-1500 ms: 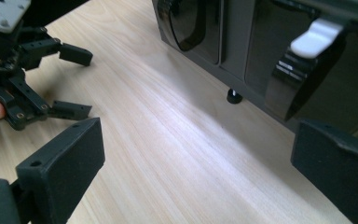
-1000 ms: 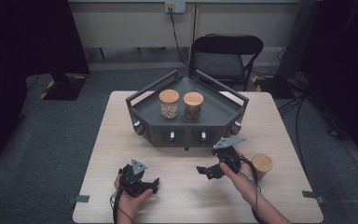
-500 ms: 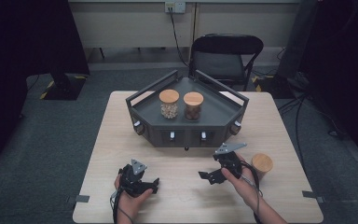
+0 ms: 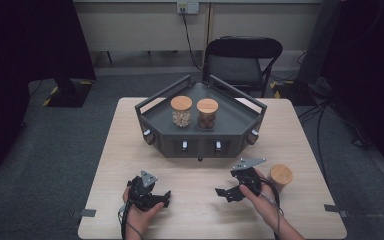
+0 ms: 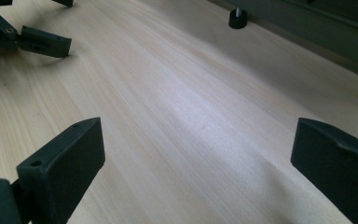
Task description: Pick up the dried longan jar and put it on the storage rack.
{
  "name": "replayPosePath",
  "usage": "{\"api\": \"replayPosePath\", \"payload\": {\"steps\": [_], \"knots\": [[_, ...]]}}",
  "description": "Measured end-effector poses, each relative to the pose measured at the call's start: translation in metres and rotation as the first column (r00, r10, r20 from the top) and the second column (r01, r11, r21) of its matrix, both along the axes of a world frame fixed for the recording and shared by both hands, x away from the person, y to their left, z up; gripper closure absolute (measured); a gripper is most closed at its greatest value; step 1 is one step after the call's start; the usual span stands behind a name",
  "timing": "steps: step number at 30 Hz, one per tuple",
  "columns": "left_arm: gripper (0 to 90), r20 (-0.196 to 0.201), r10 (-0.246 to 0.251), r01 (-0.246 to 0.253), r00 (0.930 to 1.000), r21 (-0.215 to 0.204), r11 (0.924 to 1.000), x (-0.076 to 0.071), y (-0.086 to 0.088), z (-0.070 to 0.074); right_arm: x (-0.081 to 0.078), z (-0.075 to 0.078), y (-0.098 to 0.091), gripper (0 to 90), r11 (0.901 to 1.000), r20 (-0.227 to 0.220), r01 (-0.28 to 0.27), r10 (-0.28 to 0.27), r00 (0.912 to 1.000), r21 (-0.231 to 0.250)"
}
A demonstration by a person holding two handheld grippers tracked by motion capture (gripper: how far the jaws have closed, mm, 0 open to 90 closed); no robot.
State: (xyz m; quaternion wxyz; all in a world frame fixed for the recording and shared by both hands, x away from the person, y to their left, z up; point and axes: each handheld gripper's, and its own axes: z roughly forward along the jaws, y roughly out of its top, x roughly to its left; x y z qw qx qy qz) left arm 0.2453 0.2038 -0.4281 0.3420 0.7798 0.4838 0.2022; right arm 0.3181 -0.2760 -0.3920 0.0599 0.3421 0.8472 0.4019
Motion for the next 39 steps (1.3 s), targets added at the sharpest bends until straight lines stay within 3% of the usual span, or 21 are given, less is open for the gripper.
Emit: {"api": "replayPosePath", "payload": {"steps": [25,39], "knots": [[0.1,0.0,0.0,0.0,1.0,-0.001,1.0,0.0,0.0,0.0,-0.007,-0.02,-0.013,1.9,0.9999,-0.038,0.009,-0.009,0.9992,-0.007],[0.1,-0.001,0.001,-0.001,1.0,-0.002,1.0,-0.001,0.0,0.0,-0.012,-0.022,-0.014,1.1,0.9997,-0.01,0.0,-0.001,1.0,-0.024]]}}
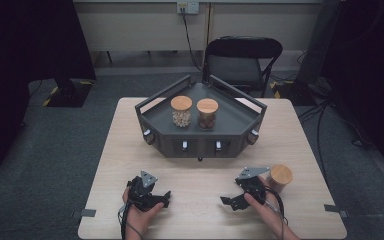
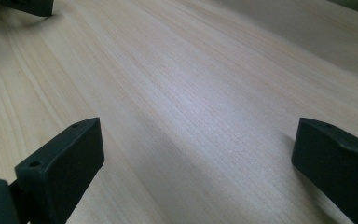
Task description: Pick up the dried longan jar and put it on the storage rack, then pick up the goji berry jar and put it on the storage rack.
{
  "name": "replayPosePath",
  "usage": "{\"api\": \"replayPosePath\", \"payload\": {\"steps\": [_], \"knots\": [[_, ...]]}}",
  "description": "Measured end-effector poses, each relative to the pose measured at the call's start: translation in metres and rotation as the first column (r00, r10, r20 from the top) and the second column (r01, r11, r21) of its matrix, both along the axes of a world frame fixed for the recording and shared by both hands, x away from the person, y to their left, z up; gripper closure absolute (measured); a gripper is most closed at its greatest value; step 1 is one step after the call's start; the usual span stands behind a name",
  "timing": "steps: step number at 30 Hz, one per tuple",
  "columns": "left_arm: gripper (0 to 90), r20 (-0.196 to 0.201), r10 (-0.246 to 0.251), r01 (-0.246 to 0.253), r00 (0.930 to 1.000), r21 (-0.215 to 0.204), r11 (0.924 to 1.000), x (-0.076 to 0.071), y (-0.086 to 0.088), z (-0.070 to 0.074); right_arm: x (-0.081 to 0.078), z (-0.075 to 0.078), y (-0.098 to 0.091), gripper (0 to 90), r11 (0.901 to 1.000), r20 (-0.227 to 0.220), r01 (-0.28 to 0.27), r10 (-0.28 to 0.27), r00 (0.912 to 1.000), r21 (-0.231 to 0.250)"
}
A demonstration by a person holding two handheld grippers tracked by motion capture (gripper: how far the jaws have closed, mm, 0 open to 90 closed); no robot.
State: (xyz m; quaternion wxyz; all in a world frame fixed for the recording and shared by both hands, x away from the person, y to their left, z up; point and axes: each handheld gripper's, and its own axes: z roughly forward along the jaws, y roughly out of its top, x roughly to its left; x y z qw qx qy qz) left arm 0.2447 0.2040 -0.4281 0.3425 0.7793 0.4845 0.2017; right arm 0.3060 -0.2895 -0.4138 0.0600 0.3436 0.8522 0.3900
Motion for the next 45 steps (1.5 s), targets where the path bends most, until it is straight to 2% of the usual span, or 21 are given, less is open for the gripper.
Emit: {"api": "replayPosePath", "payload": {"steps": [8,24,38,45], "knots": [[0.1,0.0,0.0,0.0,1.0,-0.001,1.0,0.0,0.0,0.0,-0.003,-0.001,0.002,0.6,0.9998,0.022,-0.013,0.014,0.9997,-0.018],[0.1,0.0,0.0,0.0,1.0,-0.001,1.0,0.0,0.0,0.0,-0.005,0.0,0.002,1.6,0.9997,0.032,-0.009,0.01,0.9994,-0.024],[0.1,0.001,0.0,0.0,1.0,-0.001,1.0,0.0,0.0,0.0,-0.009,0.016,-0.008,1.4,0.9997,0.056,-0.016,0.017,0.9983,-0.017],[0.1,0.001,0.0,0.0,1.0,-0.001,1.0,0.0,0.0,0.0,-0.012,0.014,-0.013,1.5,0.9998,0.048,-0.008,0.009,0.9988,-0.016]]}}
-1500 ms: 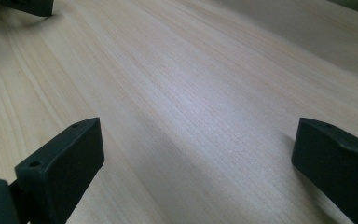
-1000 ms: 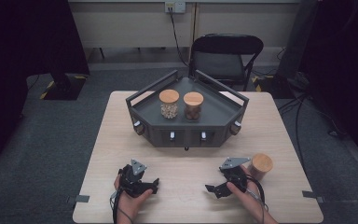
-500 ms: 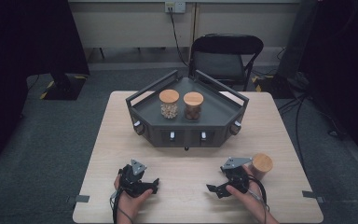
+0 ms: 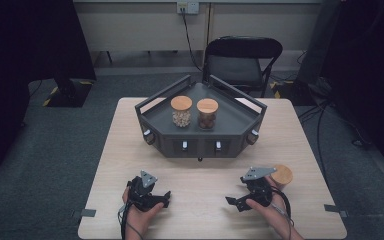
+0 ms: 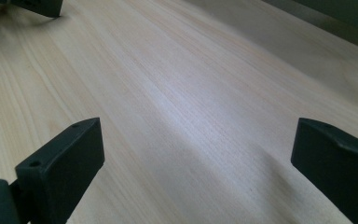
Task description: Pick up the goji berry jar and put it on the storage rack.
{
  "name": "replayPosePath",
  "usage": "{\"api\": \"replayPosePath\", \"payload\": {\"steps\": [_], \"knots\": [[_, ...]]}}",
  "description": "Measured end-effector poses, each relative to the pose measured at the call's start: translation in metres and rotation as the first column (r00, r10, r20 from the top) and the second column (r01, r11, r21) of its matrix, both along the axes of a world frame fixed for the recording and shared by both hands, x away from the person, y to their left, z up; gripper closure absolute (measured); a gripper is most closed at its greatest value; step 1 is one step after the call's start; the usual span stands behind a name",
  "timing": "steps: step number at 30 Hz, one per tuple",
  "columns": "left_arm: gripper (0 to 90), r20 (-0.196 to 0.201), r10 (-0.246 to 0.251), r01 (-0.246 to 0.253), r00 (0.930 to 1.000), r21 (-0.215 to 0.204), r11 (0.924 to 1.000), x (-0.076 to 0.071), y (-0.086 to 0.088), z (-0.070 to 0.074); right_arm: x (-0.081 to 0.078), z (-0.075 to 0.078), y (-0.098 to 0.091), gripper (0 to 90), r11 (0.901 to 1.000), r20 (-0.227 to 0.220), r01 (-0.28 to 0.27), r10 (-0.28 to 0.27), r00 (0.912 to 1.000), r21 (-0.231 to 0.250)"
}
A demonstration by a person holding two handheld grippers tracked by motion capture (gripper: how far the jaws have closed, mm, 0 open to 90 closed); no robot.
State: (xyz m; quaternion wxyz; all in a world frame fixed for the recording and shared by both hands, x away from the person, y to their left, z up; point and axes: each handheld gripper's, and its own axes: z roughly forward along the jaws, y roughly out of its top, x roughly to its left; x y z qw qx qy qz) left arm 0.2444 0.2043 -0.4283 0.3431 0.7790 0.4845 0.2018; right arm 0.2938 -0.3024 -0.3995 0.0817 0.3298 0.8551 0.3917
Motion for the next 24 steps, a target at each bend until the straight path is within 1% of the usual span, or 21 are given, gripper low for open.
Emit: {"api": "replayPosePath", "payload": {"steps": [7,11,16,24], "knots": [[0.1,0.0,0.0,0.0,1.0,0.0,1.0,0.0,0.0,0.0,-0.001,0.002,-0.006,1.6,0.9999,-0.009,-0.007,0.007,0.9999,0.008],[0.1,0.0,0.0,0.0,1.0,0.0,1.0,0.0,0.0,0.0,-0.001,0.008,-0.008,1.6,0.9999,-0.006,-0.01,0.01,0.9999,0.011],[0.1,0.0,0.0,0.0,1.0,0.0,1.0,0.0,0.0,0.0,-0.002,0.019,-0.012,1.6,0.9998,0.017,-0.011,0.011,0.9998,0.014],[0.1,-0.001,0.0,0.0,1.0,0.0,1.0,0.0,0.0,0.0,-0.002,0.035,-0.022,1.5,0.9998,0.048,0.009,-0.009,0.9988,0.016]]}}
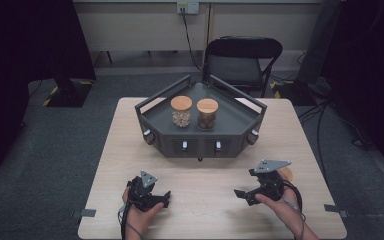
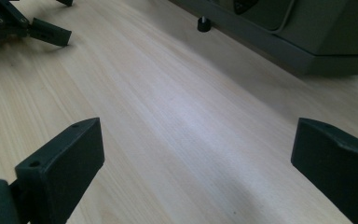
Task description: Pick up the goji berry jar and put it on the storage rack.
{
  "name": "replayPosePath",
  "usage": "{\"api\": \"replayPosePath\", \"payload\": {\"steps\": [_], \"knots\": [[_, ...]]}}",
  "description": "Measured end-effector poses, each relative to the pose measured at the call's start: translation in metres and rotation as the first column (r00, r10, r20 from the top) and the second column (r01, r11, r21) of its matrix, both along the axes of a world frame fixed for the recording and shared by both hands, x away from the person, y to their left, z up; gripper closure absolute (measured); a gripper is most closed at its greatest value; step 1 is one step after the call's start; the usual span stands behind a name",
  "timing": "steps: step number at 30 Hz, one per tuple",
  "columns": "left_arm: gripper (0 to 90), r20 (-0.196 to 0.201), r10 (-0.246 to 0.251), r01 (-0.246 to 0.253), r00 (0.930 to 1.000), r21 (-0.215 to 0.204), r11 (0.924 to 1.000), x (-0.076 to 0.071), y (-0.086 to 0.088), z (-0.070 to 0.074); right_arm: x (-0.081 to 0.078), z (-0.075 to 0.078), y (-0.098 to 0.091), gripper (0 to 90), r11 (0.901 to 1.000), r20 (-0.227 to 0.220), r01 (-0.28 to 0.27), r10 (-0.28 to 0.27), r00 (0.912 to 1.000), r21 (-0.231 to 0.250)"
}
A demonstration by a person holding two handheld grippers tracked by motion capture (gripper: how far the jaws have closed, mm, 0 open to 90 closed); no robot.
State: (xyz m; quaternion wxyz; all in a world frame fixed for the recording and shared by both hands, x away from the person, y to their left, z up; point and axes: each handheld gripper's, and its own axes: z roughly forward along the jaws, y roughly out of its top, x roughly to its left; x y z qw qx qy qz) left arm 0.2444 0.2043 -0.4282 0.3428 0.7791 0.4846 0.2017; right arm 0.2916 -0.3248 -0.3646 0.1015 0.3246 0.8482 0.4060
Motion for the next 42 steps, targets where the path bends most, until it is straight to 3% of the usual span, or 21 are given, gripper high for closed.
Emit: {"api": "replayPosePath", "payload": {"steps": [15,42], "knots": [[0.1,0.0,0.0,0.0,1.0,0.0,1.0,0.0,0.0,0.0,-0.009,0.017,-0.025,1.5,0.9981,0.054,0.058,-0.057,0.9969,-0.019],[0.0,0.0,0.0,0.0,1.0,0.0,1.0,0.0,0.0,0.0,-0.019,0.019,-0.062,1.3,0.9871,0.096,0.16,-0.158,0.9827,-0.01]]}}
